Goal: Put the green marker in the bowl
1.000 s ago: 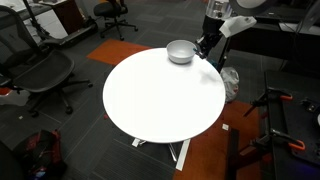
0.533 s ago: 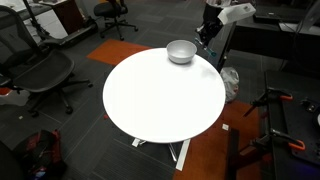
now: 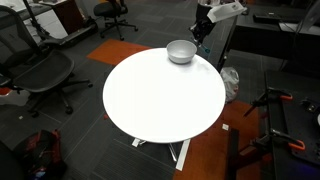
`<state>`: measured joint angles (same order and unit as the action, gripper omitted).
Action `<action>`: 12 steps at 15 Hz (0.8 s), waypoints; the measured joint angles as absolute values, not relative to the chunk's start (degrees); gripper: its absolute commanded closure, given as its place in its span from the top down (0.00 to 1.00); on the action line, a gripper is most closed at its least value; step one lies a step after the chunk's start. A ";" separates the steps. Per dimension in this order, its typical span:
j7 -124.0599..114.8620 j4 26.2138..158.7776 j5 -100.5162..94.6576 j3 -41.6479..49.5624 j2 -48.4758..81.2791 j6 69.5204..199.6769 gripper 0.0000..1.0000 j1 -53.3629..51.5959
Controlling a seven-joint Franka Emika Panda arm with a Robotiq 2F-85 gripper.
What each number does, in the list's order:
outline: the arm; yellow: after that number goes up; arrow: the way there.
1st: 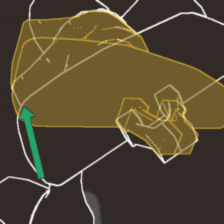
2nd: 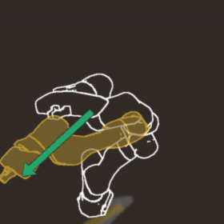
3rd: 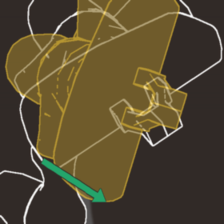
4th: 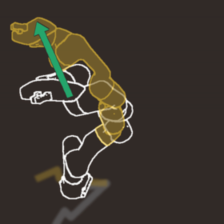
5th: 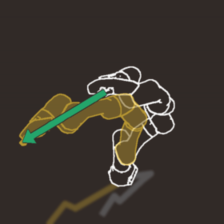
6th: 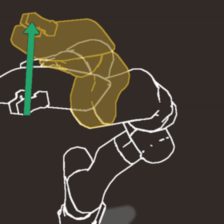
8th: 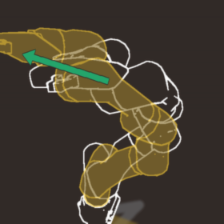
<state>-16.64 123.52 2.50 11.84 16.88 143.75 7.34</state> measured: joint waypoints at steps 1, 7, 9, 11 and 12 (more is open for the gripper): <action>-16.64 122.34 2.58 11.84 17.87 143.23 0.05 7.67; -16.90 115.41 3.73 11.89 23.69 142.57 0.05 9.74; -17.33 113.04 3.82 11.92 25.56 142.57 0.05 10.22; -18.35 110.70 3.90 12.02 27.27 142.57 0.05 10.50; -18.62 109.59 4.06 12.02 28.06 142.57 0.05 10.62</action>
